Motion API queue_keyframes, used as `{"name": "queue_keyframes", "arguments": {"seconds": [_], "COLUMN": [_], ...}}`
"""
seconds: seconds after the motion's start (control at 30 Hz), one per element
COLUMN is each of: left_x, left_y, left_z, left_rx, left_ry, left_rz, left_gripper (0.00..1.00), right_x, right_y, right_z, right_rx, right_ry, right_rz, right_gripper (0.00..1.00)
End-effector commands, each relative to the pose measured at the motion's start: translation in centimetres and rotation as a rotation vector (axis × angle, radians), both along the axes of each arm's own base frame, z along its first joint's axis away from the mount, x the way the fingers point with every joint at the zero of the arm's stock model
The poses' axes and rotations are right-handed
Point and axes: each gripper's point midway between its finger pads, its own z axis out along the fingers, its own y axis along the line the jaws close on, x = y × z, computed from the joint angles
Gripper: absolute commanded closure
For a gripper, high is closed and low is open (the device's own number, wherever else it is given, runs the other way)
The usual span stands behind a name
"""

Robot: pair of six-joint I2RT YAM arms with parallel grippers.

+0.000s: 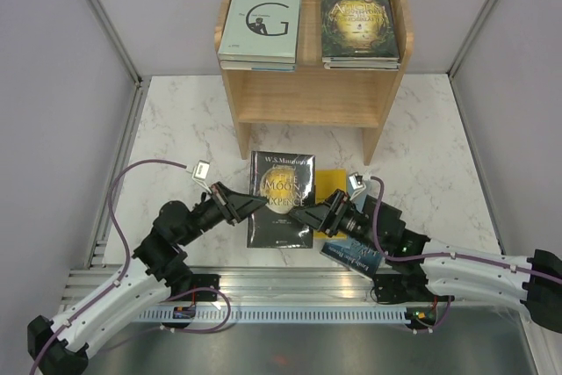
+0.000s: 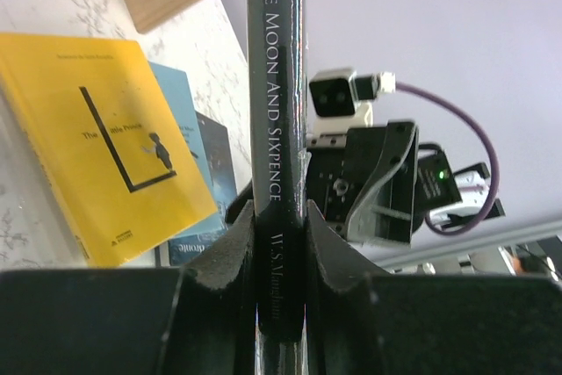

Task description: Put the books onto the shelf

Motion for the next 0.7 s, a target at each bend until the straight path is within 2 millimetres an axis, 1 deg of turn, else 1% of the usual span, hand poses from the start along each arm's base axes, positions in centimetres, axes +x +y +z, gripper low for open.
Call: {"name": "queue_keyframes", "arguments": {"seconds": [0.0, 0.03, 0.1, 0.13, 0.17, 0.23, 0.27, 0.3, 0.33, 0.4, 0.43, 0.47, 0.5, 0.57, 0.6, 0.63, 0.67], "left_x": [1.2, 1.3, 1.6, 1.8, 1.9, 2.0, 2.1, 2.1, 2.2, 2.3, 2.4, 2.4, 2.5, 2.8, 2.9, 2.9, 3.1], "left_y": [1.6, 1.6, 1.4, 1.5, 1.5, 1.9, 2.0, 2.1, 2.3, 2.6, 2.8, 2.9, 2.9, 2.7, 2.7, 2.5, 2.2], "left_z": [6.6, 6.6, 6.4, 6.3, 6.2, 6.4, 6.5, 6.5, 6.4, 6.4, 6.2, 6.0, 5.9, 5.0, 4.7, 4.4, 3.6], "left_rx": [-0.122, -0.127, -0.126, -0.13, -0.13, -0.13, -0.128, -0.118, -0.107, -0.097, -0.09, -0.083, -0.075, -0.05, -0.045, -0.035, -0.006], "left_ry": [-0.139, -0.132, -0.117, -0.11, -0.105, -0.109, -0.111, -0.115, -0.11, -0.114, -0.106, -0.104, -0.102, -0.077, -0.07, -0.063, -0.041], "left_rz": [0.112, 0.117, 0.119, 0.13, 0.136, 0.157, 0.163, 0.169, 0.184, 0.197, 0.211, 0.215, 0.218, 0.221, 0.222, 0.213, 0.21], "left_gripper": [0.98, 0.98, 0.98, 0.98, 0.98, 0.98, 0.98, 0.98, 0.98, 0.98, 0.98, 0.98, 0.98, 0.98, 0.98, 0.98, 0.98], "right_x": [-1.4, -1.6, -2.0, -2.0, -2.0, -2.2, -1.8, -1.8, -1.7, -1.3, -1.4, -1.3, -1.3, -1.3, -1.4, -1.3, -1.2], "right_y": [0.9, 1.1, 1.5, 1.8, 1.8, 1.7, 1.5, 1.3, 0.8, 0.3, -0.1, -0.2, -0.3, -0.6, -0.6, -0.8, -0.9], "right_z": [1.9, 1.7, 2.4, 2.4, 3.2, 3.6, 3.8, 3.9, 4.3, 4.4, 4.8, 4.7, 4.9, 5.3, 5.5, 6.0, 6.1], "right_rx": [0.123, 0.126, 0.164, 0.167, 0.197, 0.219, 0.229, 0.231, 0.245, 0.251, 0.265, 0.257, 0.262, 0.277, 0.28, 0.29, 0.29], "right_ry": [0.004, 0.006, 0.002, 0.004, -0.008, -0.01, -0.013, -0.015, -0.022, -0.022, -0.028, -0.026, -0.027, -0.035, -0.038, -0.047, -0.052], "right_rz": [0.059, 0.062, 0.07, 0.071, 0.067, 0.063, 0.039, 0.03, 0.016, -0.014, -0.019, -0.024, -0.03, -0.031, -0.031, -0.038, -0.044], "right_gripper": [0.02, 0.02, 0.02, 0.05, 0.07, 0.15, 0.19, 0.25, 0.43, 0.58, 0.62, 0.65, 0.73, 0.83, 0.94, 1.0, 1.0]}}
